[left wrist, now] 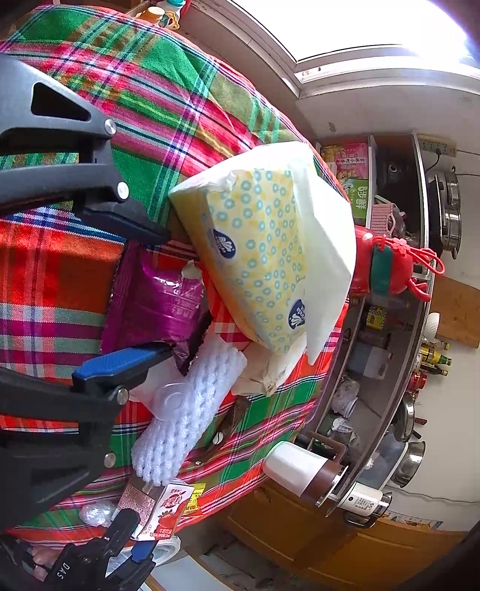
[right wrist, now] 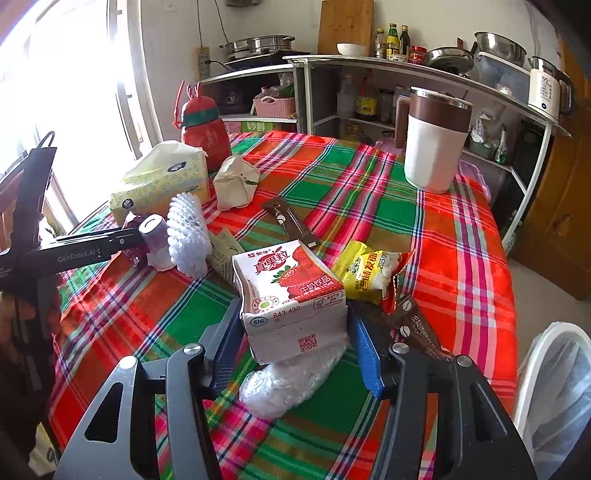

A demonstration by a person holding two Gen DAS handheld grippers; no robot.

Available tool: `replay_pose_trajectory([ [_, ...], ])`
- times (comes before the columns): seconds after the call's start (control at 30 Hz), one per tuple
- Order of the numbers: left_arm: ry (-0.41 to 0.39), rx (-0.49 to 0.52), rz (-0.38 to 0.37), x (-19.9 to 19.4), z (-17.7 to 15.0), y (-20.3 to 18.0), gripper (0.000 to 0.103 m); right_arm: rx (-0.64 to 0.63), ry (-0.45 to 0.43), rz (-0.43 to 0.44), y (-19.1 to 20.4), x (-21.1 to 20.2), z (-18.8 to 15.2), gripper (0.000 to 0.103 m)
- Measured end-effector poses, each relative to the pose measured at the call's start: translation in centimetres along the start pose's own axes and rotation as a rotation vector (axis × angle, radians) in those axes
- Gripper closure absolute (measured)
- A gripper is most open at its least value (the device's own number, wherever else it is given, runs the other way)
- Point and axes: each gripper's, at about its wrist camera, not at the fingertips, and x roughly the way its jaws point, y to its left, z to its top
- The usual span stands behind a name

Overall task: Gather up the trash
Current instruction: 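Grasp the red-white juice carton with the right gripper while the left grasps the purple snack wrapper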

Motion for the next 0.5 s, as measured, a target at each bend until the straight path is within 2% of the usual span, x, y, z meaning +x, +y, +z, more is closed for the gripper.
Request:
replay_pose_trajectory([
  [0.5, -0.042, -0.009, -0.002, -2.1, -0.6, 0.2, 0.047, 0.042, -0.064, 0.002, -0.4, -1.9, -0.6, 0.048],
])
